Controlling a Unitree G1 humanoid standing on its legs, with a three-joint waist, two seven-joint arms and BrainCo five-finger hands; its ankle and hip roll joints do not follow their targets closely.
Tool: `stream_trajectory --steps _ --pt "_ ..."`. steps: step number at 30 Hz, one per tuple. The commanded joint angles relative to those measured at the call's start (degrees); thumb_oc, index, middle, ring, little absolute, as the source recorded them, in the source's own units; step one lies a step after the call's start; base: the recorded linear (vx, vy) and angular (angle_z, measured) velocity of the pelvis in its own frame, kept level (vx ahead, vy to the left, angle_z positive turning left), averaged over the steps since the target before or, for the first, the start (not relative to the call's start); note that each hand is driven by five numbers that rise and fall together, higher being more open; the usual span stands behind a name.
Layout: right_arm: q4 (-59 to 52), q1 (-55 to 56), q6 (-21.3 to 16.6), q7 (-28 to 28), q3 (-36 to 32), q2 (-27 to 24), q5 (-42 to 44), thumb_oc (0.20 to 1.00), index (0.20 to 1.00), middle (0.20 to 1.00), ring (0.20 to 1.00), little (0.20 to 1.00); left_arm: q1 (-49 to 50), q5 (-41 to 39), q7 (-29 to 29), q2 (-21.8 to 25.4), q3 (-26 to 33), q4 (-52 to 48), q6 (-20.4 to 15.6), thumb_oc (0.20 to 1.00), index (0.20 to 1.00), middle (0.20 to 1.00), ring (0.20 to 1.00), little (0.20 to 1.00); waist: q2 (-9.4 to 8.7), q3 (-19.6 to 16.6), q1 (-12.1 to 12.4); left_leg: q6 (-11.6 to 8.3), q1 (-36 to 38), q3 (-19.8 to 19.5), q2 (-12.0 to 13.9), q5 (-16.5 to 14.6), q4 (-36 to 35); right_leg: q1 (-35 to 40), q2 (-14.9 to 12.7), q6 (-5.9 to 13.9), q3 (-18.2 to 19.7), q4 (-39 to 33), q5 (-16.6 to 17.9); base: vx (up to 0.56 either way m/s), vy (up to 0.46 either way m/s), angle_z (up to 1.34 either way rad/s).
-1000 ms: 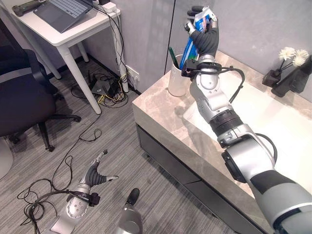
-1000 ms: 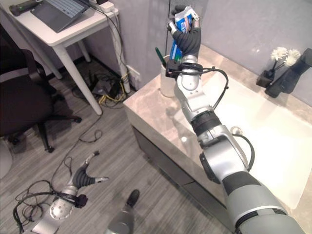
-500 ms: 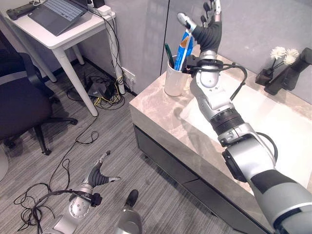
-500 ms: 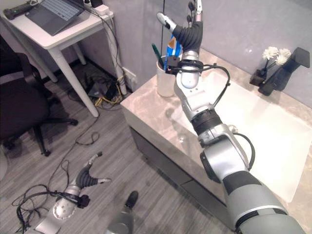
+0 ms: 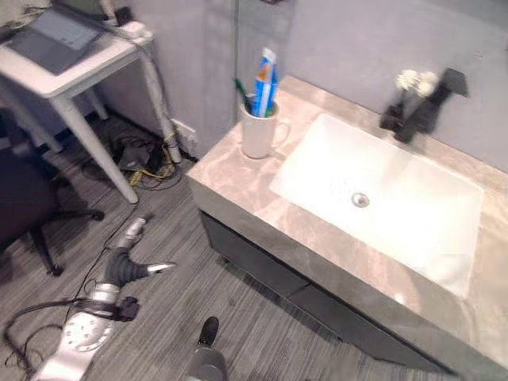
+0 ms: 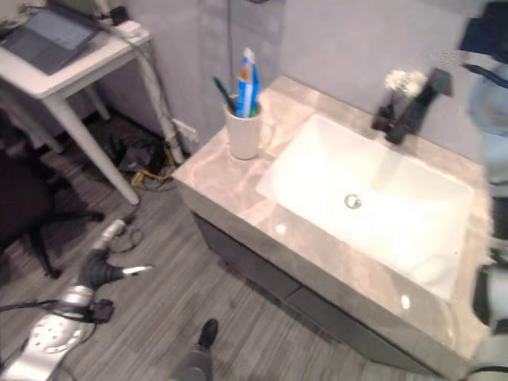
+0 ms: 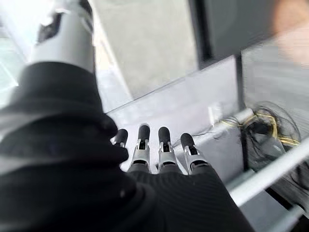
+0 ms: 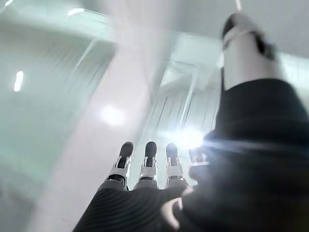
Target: Put brush and paste in cup on sink, flatten towel.
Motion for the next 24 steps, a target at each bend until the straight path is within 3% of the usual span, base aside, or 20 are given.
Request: stream_trajectory --steps 1,2,4,5,6,7,10,11,13,15,18,20,21,22,24 --pt "3.0 4.5 3.6 -4.2 -7.8 2.4 -2.9 1.0 1.0 1.0 1.0 1.0 0.2 -12.3 -8.2 0.5 2.0 -4.2 -3.1 1.0 1.0 1.0 1.0 1.0 3.06 -3.0 -1.7 2.47 2.4 1.7 -1.3 -3.0 0.2 1.6 -0.8 3.11 2.3 -0.1 3.6 -0.03 0.016 -0.51" --pt "3.7 13.2 3.8 -5.3 -15.7 4.4 -1.9 1.0 1.0 1.0 1.0 1.0 1.4 -14.6 -9.7 1.2 4.5 -6.0 -3.1 1.0 1.0 1.0 1.0 1.0 2.93 -2.9 -2.5 2.64 2.5 2.2 -1.2 -2.8 0.2 1.2 -1.0 3.11 2.9 -0.1 3.9 0.0 0.006 -0.45" --pt "6.1 21.3 3.2 -6.2 -25.1 8.7 2.2 1.0 1.0 1.0 1.0 1.0 2.6 -16.7 -11.2 0.5 6.8 -6.5 -2.6 1.0 1.0 1.0 1.0 1.0 3.29 -2.9 -3.6 2.49 3.0 3.0 -1.0 -3.3 0.2 0.9 -0.9 3.11 3.9 -0.1 3.7 0.01 -0.008 -0.26" --pt "9.9 25.1 3.2 -7.0 -29.6 10.5 5.0 1.0 1.0 1.0 1.0 1.0 2.7 -18.1 -12.2 0.3 8.0 -6.7 -2.4 0.884 0.884 0.884 0.884 0.884 3.36 -3.0 -3.9 2.37 3.2 3.1 -0.9 -3.3 0.2 0.8 -1.0 3.11 4.0 -0.1 3.6 0.04 -0.04 -0.29" --pt "14.9 31.7 2.7 -8.0 -35.9 14.2 8.9 1.0 1.0 1.0 1.0 1.0 2.5 -21.4 -13.4 -1.0 9.1 -5.2 -1.7 0.401 0.401 0.401 0.401 0.401 3.65 -3.1 -4.8 2.2 3.3 3.2 -0.8 -3.4 0.2 0.8 -1.0 3.11 4.4 -0.1 3.5 0.03 -0.032 -0.28" --pt "17.1 33.3 1.9 -8.3 -37.9 16.9 11.9 1.0 1.0 1.0 1.0 1.0 2.1 -21.0 -12.3 -1.5 9.6 -4.0 -1.8 0.2 0.2 0.2 0.2 0.2 4.06 -3.2 -5.1 2.16 3.4 3.3 -0.7 -3.4 0.2 0.8 -1.0 3.11 4.5 -0.1 3.3 0.03 -0.034 -0.16" --pt "22.7 38.2 0.8 -8.8 -41.8 23.1 17.3 1.0 1.0 1.0 1.0 1.0 0.9 -19.9 -9.7 -3.3 10.7 -1.6 -1.9 0.2 0.2 0.2 0.2 0.2 4.81 -3.0 -6.4 2.34 3.7 3.9 -0.8 -3.0 0.2 0.6 -1.1 3.11 5.0 -0.1 3.4 0.0 -0.003 -0.07" --pt "22.6 38.3 0.8 -8.8 -41.9 23.2 17.4 1.0 1.0 1.0 1.0 1.0 0.8 -19.9 -9.6 -3.3 10.6 -1.5 -1.9 0.2 0.2 0.2 0.2 0.2 4.77 -3.0 -6.4 2.35 3.7 3.9 -0.8 -3.0 0.2 0.6 -1.1 3.11 5.1 -0.1 3.4 0.05 -0.016 -0.12" --pt "32.0 43.0 1.3 -7.7 -41.4 30.7 22.1 1.0 1.0 1.0 1.0 1.0 -1.4 -19.5 -7.1 -5.3 10.9 1.7 -2.1 0.2 0.2 0.2 0.2 0.2 6.15 -2.5 -8.4 2.38 4.4 5.3 -0.3 -3.1 0.2 0.3 -0.9 2.95 6.4 -0.1 3.3 0.03 -0.027 -0.24" --pt "41.6 43.3 1.3 -5.3 -39.2 32.4 27.1 1.0 1.0 1.0 1.0 1.0 -2.8 -18.9 -6.5 -4.9 10.1 3.8 -2.3 0.2 0.2 0.2 0.2 0.2 6.58 -2.3 -9.0 2.43 4.7 5.9 -0.2 -3.1 0.2 0.0 -0.7 2.81 7.0 -0.1 3.2 0.01 -0.021 -0.16" --pt "55.9 42.0 1.7 1.9 -32.7 34.1 34.8 1.0 1.0 1.0 1.0 1.0 -5.2 -18.8 -5.3 -4.9 9.2 6.2 -2.3 0.2 0.2 0.2 0.2 0.2 7.26 -1.6 -9.8 2.45 5.5 7.0 0.0 -3.2 0.2 -0.3 -0.4 2.59 8.2 -0.1 3.0 0.0 -0.009 -0.22" --pt "58.6 41.4 2.2 4.2 -30.3 34.8 36.2 1.0 1.0 1.0 1.0 1.0 -5.8 -18.5 -4.9 -4.7 9.3 6.7 -2.4 0.2 0.2 0.2 0.2 0.2 7.47 -1.4 -10.0 2.44 5.6 7.5 0.0 -3.1 0.2 -0.7 -0.3 2.52 8.6 -0.1 3.1 0.0 0.004 -0.11" --pt "61.5 40.9 2.9 7.4 -27.0 35.8 37.2 1.0 1.0 1.0 1.0 1.0 -6.2 -18.2 -4.5 -4.7 9.4 7.2 -2.4 0.2 0.2 0.2 0.2 0.2 7.65 -1.1 -10.1 2.37 5.8 8.0 0.2 -3.1 0.2 -0.8 -0.2 2.42 9.1 -0.1 3.1 0.03 -0.019 -0.26" --pt "67.7 39.8 4.4 14.0 -21.4 39.1 40.4 1.0 1.0 1.0 1.0 1.0 -8.1 -17.5 -3.7 -4.3 9.0 9.4 -1.8 0.2 0.2 0.2 0.2 0.2 8.03 -0.8 -10.4 2.19 6.3 8.6 0.3 -3.3 0.2 -1.0 0.1 2.24 9.8 -0.1 2.8 0.02 -0.011 -0.25" --pt "70.5 38.0 5.4 18.1 -15.7 40.8 40.3 1.0 1.0 1.0 1.0 1.0 -9.8 -17.1 -3.5 -4.0 8.3 11.4 -1.6 0.2 0.2 0.2 0.2 0.2 8.42 -0.6 -10.5 2.0 6.4 9.2 0.5 -3.0 0.2 -1.3 0.2 2.1 10.2 -0.1 2.8 0.02 -0.011 -0.17"
